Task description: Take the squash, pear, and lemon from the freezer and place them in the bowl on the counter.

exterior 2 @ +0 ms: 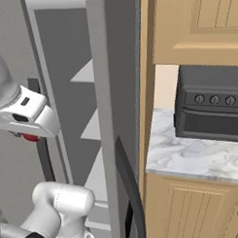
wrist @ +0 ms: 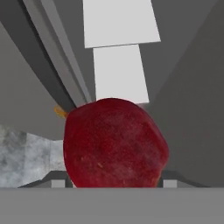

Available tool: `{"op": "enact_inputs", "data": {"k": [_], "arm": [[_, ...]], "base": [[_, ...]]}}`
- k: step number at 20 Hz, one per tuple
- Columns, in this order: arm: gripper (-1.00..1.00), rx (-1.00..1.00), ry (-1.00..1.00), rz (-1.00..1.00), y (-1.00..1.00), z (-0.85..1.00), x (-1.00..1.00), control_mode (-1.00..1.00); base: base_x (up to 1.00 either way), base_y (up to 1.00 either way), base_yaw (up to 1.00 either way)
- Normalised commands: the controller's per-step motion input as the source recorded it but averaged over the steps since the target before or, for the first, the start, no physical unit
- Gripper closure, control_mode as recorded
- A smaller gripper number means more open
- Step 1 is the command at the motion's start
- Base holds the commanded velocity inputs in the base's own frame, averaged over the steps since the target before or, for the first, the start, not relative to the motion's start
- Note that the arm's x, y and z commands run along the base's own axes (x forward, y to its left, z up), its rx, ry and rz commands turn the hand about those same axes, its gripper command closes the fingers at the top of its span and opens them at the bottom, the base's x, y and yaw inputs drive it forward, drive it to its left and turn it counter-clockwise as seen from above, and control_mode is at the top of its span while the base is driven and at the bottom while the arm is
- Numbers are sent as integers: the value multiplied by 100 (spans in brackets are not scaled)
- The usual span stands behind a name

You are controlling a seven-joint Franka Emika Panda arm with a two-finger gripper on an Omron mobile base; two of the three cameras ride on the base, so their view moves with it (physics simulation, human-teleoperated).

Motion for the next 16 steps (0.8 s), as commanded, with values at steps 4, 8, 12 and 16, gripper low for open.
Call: {"op": "enact_inputs", "data": {"k": [4,8,12,16], "arm": [[100,0,0,0,0,0,0,100],[100,0,0,0,0,0,0,100],[100,0,0,0,0,0,0,100],[100,0,0,0,0,0,0,100]], "base": [[-92,3,6],[-100,46,28],[-81,76,80],[-94,8,41]]}}
